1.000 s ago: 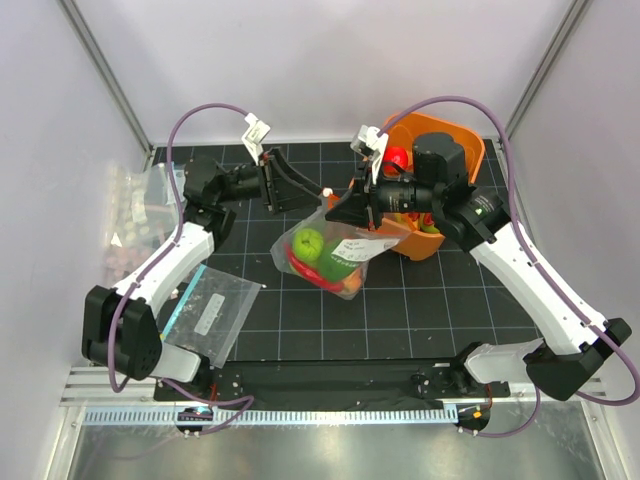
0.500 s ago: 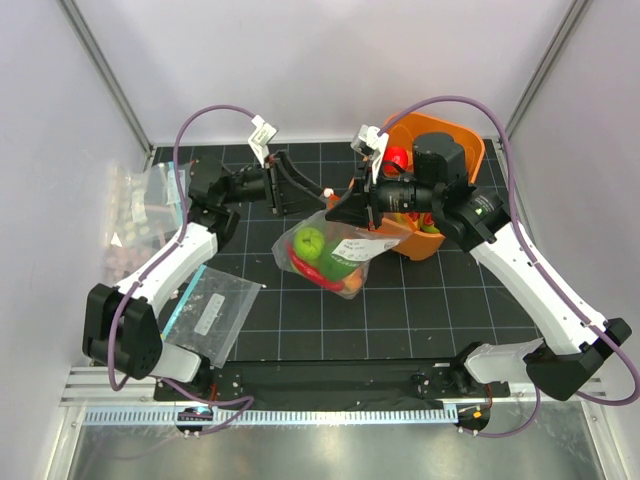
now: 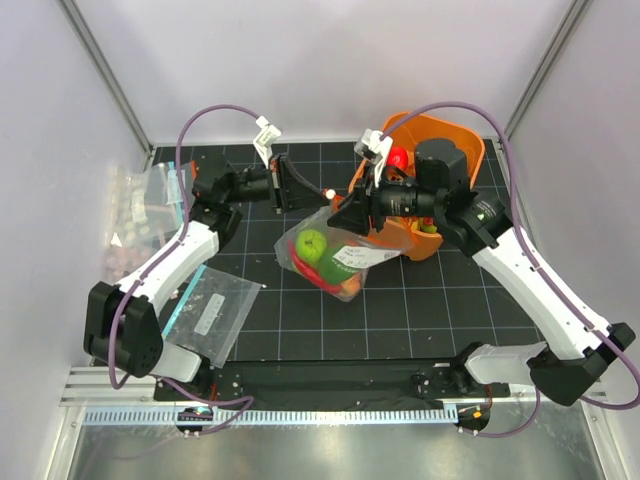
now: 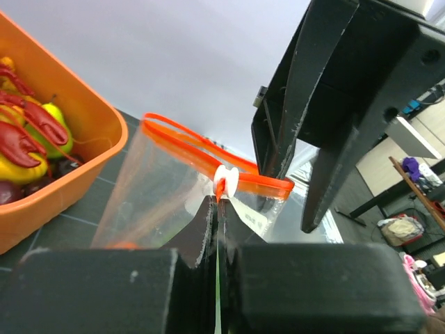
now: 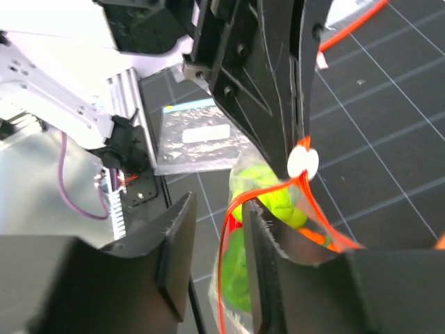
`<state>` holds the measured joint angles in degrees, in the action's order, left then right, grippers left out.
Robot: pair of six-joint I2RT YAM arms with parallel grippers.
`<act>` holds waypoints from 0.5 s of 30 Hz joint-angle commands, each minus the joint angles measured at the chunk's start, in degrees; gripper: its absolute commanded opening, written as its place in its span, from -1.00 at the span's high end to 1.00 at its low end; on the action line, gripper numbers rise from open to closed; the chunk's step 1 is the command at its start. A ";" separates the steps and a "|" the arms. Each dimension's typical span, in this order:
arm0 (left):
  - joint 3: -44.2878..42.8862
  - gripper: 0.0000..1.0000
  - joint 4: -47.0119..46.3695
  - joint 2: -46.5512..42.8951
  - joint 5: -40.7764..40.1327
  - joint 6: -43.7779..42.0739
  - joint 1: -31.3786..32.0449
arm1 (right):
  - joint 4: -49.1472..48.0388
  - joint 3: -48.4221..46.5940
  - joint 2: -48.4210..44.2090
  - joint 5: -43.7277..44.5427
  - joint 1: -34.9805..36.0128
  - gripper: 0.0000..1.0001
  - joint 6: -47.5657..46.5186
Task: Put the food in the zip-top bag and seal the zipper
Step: Zip the zipper food storage bag at the center of the board.
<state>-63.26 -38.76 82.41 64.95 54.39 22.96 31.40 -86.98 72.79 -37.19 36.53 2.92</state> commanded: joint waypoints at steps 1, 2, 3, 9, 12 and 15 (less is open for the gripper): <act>-4.40 0.99 10.51 -1.46 -0.61 -9.01 0.15 | -1.69 1.72 -4.58 5.19 -0.06 0.17 -1.68; -6.24 1.00 16.99 -1.55 -0.52 -13.74 0.15 | -1.34 3.20 -5.11 6.33 -0.06 0.09 -2.21; -6.95 1.00 19.49 -1.64 -0.61 -15.61 0.07 | -1.34 3.92 -5.81 7.91 -0.15 0.00 -2.48; -10.12 0.99 31.99 -3.75 -1.75 -26.78 0.15 | -5.46 7.88 -10.22 21.97 -0.23 -0.91 2.16; -10.47 1.00 33.22 -4.28 -1.84 -28.54 0.24 | -2.14 3.41 -6.81 21.29 -1.20 -0.99 2.37; -10.91 1.00 35.16 -4.54 -1.40 -30.39 0.68 | 3.39 -3.44 -1.72 19.35 -1.38 -0.62 -0.53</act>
<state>-71.18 -6.52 80.40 63.07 28.53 23.18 32.62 -84.47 66.94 -19.00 35.48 3.73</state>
